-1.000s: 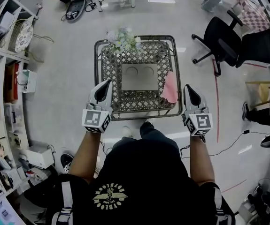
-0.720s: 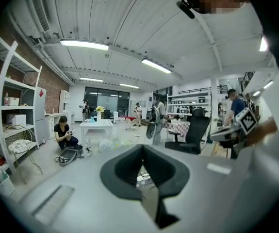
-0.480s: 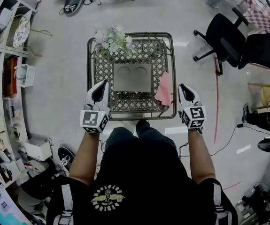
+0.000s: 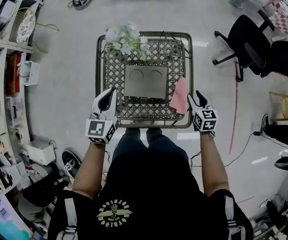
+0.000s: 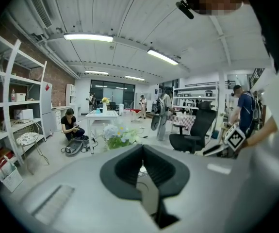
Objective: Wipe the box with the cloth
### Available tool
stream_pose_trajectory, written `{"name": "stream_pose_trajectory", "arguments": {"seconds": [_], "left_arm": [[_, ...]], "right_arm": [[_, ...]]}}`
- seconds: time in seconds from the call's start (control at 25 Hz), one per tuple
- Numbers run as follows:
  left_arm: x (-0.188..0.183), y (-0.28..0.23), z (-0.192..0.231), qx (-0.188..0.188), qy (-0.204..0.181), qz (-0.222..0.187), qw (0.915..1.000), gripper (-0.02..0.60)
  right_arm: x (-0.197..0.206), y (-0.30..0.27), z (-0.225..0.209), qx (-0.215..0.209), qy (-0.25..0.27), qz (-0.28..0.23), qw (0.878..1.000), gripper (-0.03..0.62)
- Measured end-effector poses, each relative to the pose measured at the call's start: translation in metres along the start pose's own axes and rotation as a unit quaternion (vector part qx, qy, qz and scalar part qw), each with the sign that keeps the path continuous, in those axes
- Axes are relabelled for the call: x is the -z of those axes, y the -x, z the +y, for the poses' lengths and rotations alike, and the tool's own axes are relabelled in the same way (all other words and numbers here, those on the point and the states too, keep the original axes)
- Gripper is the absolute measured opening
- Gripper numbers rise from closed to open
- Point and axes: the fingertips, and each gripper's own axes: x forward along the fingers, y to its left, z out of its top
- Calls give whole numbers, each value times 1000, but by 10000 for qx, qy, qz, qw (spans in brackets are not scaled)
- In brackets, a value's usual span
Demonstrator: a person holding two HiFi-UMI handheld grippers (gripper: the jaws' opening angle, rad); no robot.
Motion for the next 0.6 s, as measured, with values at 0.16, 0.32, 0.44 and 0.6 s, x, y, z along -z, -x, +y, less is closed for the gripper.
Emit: {"name": "stream_pose_trajectory", "arguments": {"seconds": [0.16, 0.32, 0.44, 0.6], "left_arm": [[1, 2, 9, 64, -108, 121, 9998, 0], [-4, -2, 21, 88, -102, 122, 9998, 0], [-7, -4, 26, 111, -138, 149, 9997, 0], [-6, -8, 33, 105, -161, 190, 9996, 0]], "right_arm": [[24, -19, -1, 110, -151, 302, 9994, 221], [50, -36, -1, 196, -191, 632, 9976, 233], [73, -49, -4, 264, -98, 987, 9947, 245], [107, -65, -15, 377, -144, 1448, 9886, 250]]}}
